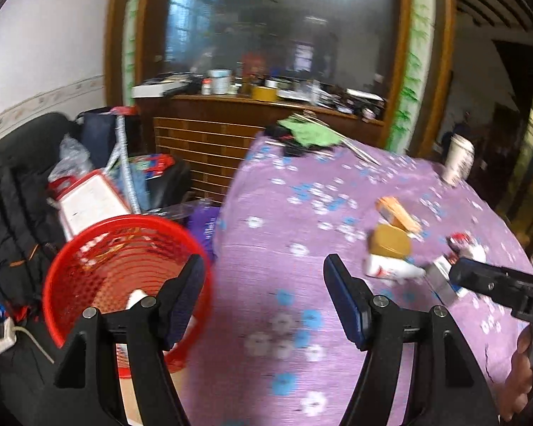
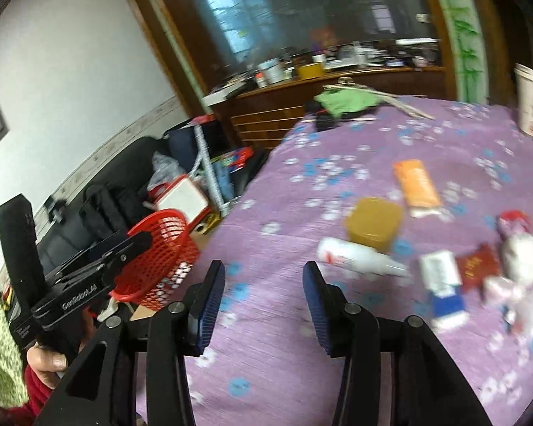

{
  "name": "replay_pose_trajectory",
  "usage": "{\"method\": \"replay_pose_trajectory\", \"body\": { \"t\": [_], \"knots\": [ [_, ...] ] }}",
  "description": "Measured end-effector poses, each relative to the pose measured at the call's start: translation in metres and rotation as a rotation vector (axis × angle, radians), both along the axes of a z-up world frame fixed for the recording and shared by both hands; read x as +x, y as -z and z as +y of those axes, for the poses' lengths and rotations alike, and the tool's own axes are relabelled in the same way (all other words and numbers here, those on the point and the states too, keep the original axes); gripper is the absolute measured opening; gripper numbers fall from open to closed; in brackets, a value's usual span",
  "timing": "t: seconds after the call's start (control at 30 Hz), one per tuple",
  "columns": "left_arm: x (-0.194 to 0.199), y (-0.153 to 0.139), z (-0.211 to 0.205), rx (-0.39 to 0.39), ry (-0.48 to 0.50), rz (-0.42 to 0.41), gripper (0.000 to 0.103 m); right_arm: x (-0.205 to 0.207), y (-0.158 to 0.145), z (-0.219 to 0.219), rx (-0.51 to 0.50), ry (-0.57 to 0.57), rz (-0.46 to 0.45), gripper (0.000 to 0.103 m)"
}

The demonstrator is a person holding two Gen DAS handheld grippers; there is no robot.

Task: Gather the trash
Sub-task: 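Move both open tools back over the items on the table, then grasp the white spray bottle with the left tool while the right tool grasps the clear plastic bag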

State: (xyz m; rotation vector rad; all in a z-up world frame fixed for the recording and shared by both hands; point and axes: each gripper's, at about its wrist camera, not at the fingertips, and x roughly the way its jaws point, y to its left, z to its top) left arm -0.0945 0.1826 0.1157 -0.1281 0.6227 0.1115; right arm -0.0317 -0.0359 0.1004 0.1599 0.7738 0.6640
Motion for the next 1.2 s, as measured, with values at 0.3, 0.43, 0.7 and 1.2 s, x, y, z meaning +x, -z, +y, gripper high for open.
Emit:
{"method": "replay_pose_trajectory", "body": {
  "t": [0.3,0.43,0.7,1.2],
  "knots": [
    [0.02,0.011,-0.077,0.083,0.154,0.052,0.068,0.004,0.006,-0.079,0.024,0.158,0.011,0.052],
    [0.029,0.019,-0.104,0.133,0.211,0.094,0.069,0.003,0.005,-0.115,0.039,0.23,0.002,0.052],
    [0.053,0.024,-0.123,0.172,0.289,0.152,0.072,0.002,0.011,-0.211,0.068,0.473,-0.005,0.052],
    [0.137,0.048,-0.125,0.054,0.355,0.24,0.072,0.03,0.07,-0.229,0.124,0.475,0.136,0.052]
  ]
}}
